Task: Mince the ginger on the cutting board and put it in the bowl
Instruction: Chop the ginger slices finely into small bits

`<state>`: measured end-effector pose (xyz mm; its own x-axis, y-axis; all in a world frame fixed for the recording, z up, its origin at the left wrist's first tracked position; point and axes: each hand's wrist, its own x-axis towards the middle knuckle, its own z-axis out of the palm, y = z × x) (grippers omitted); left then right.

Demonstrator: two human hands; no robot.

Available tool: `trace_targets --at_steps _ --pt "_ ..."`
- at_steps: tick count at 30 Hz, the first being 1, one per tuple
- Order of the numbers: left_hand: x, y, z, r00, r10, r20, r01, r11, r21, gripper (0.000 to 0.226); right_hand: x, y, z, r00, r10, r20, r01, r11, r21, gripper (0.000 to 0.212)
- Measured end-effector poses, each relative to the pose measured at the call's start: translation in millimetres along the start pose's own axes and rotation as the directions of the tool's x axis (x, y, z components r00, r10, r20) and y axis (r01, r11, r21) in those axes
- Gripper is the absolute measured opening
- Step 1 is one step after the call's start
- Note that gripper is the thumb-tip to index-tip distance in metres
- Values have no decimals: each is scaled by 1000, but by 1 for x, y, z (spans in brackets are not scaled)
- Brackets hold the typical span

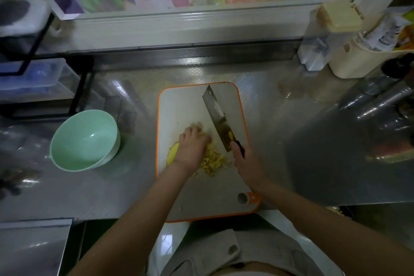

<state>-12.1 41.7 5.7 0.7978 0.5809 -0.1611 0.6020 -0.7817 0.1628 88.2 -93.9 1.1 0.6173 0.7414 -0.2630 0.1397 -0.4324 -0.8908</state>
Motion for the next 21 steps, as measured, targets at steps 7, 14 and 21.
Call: trace_targets --at_steps 7,14,21 --pt "28 10 4 989 61 135 -90 971 221 36 -4 3 -8 999 51 -7 -52 998 -20 40" --pt "35 12 6 981 89 171 -132 957 259 31 -5 9 -16 996 83 -10 -83 996 32 37" --pt "36 6 7 982 111 153 -148 956 255 35 -5 10 -17 998 61 -22 -61 998 3 38"
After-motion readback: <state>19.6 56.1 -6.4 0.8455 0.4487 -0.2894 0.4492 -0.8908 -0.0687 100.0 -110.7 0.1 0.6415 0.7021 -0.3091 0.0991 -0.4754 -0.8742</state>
